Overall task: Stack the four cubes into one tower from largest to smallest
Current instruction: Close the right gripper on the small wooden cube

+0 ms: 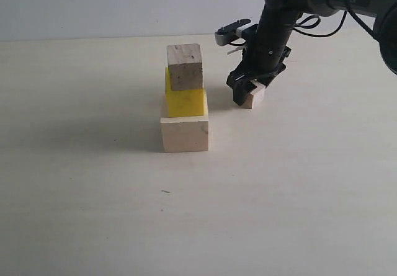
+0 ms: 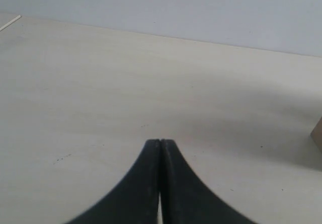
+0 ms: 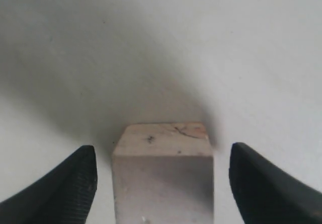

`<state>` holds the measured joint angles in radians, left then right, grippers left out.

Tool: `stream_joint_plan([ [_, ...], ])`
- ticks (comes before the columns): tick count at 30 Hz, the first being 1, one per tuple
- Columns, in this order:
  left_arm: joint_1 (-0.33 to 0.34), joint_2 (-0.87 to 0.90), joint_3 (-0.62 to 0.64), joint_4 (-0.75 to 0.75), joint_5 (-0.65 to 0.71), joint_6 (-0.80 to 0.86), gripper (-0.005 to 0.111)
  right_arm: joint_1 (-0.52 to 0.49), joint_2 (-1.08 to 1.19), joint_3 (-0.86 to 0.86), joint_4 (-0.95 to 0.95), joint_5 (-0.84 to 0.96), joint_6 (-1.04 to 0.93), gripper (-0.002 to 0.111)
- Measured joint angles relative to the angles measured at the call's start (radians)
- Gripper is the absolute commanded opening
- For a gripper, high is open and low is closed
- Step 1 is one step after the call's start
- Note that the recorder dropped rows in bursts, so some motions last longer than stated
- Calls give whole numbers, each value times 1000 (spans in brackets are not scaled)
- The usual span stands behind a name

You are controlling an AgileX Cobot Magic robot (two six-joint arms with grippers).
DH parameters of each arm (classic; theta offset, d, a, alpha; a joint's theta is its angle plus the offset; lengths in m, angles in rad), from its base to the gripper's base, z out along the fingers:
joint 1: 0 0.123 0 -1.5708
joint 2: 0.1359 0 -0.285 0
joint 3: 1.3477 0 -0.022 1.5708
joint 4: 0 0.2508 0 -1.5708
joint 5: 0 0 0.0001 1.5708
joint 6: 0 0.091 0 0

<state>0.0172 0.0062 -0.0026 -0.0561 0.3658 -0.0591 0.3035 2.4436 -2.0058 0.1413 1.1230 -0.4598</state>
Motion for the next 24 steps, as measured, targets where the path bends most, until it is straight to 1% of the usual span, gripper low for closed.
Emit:
stream_joint_plan([
  [10, 0, 0, 0, 0, 0, 0, 0, 0, 0, 0, -5, -22, 0, 60],
  [11, 0, 0, 0, 0, 0, 0, 0, 0, 0, 0, -7, -22, 0, 57],
  [15, 0, 0, 0, 0, 0, 0, 0, 0, 0, 0, -9, -22, -1, 39],
  [19, 0, 0, 0, 0, 0, 0, 0, 0, 0, 0, -9, -22, -1, 23],
  [23, 0, 0, 0, 0, 0, 0, 0, 0, 0, 0, -11, -1, -1, 0],
  [24, 0, 0, 0, 0, 0, 0, 0, 0, 3, 0, -12, 10, -1, 0],
])
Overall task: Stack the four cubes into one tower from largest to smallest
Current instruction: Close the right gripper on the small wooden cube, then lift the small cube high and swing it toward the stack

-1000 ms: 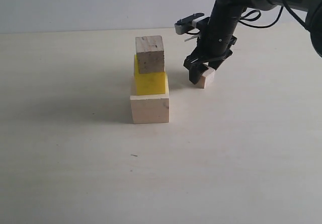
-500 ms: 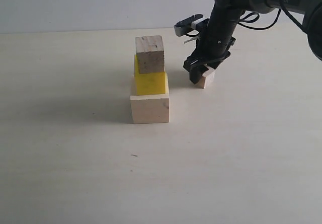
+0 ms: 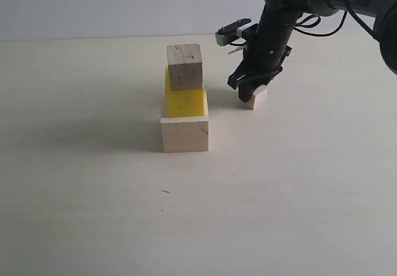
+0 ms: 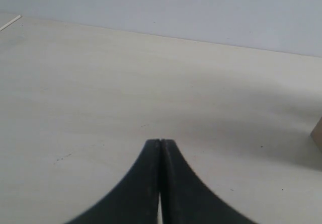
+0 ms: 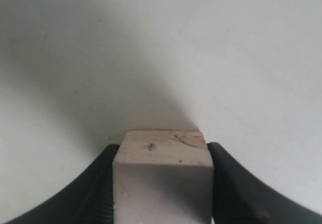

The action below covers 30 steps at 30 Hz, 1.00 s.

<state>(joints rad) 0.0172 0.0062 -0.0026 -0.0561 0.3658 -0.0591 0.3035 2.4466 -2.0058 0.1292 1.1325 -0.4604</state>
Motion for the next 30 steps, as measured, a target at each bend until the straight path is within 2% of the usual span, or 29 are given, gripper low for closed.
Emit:
stream_joint_plan([
  [8, 0, 0, 0, 0, 0, 0, 0, -6, -81, 0, -65, 44, 8, 0],
  [11, 0, 0, 0, 0, 0, 0, 0, -40, -161, 0, -14, 38, -28, 0],
  [17, 0, 0, 0, 0, 0, 0, 0, -190, -313, 0, 354, 41, -244, 0],
  [22, 0, 0, 0, 0, 0, 0, 0, -302, -358, 1, 741, 78, -465, 0],
  [25, 0, 0, 0, 0, 0, 0, 0, -329, -373, 54, 924, 80, -586, 0],
  [30, 0, 0, 0, 0, 0, 0, 0, -334, -395, 201, 1100, 87, -800, 0],
])
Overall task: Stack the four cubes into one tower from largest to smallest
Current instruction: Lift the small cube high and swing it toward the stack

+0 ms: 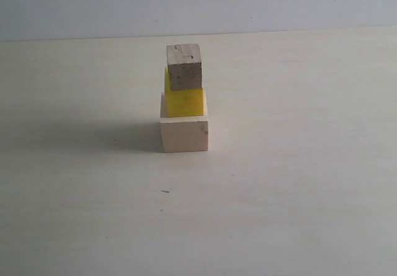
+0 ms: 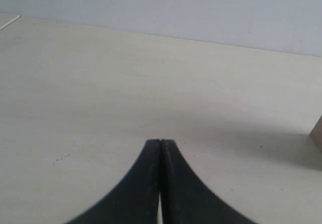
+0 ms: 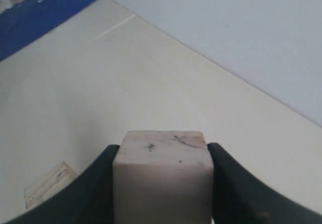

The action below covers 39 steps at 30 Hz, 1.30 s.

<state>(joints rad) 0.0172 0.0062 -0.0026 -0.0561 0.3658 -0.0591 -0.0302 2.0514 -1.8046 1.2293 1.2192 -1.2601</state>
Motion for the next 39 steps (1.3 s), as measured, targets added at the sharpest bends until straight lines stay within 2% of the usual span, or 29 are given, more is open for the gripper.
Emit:
stream_joint_plan([
  [6, 0, 0, 0, 0, 0, 0, 0, 13, -63, 212, 192, -3, -330, 0],
  [9, 0, 0, 0, 0, 0, 0, 0, 81, -117, 286, 259, -2, -514, 0],
  [13, 0, 0, 0, 0, 0, 0, 0, 182, -157, 311, 259, -4, -543, 0],
  [15, 0, 0, 0, 0, 0, 0, 0, 200, -172, 311, 252, 2, -546, 0],
  [28, 0, 0, 0, 0, 0, 0, 0, 203, -207, 354, 232, 0, -586, 0],
  [34, 0, 0, 0, 0, 0, 0, 0, 203, -201, 354, 232, 0, -534, 0],
  [39, 0, 0, 0, 0, 0, 0, 0, 203, -151, 374, 304, 2, -642, 0],
])
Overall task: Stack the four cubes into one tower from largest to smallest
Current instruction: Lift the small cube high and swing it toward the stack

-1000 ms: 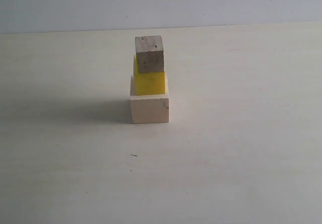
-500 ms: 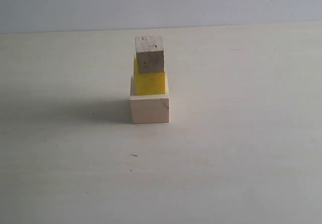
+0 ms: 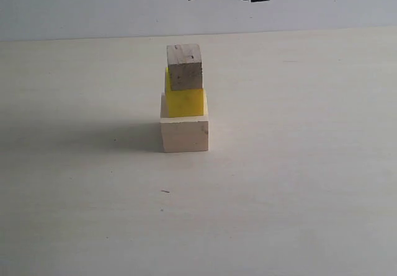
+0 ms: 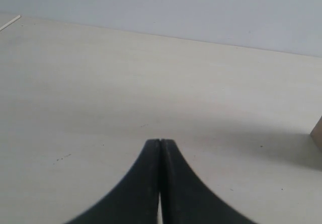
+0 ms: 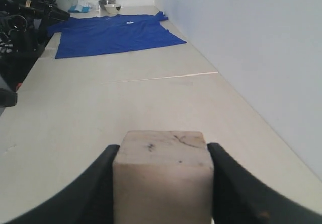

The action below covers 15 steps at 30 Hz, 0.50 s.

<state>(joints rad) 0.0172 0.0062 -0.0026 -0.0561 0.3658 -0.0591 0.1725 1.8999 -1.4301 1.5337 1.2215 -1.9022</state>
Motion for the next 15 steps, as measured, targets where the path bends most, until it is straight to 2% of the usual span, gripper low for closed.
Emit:
stream_joint_plan([
  [4, 0, 0, 0, 0, 0, 0, 0, 0, 40, 42, 22, -4, -108, 0],
  [10, 0, 0, 0, 0, 0, 0, 0, 2, 57, 44, 24, -6, -126, 0],
  [15, 0, 0, 0, 0, 0, 0, 0, 49, 57, 44, 59, -6, -157, 0],
])
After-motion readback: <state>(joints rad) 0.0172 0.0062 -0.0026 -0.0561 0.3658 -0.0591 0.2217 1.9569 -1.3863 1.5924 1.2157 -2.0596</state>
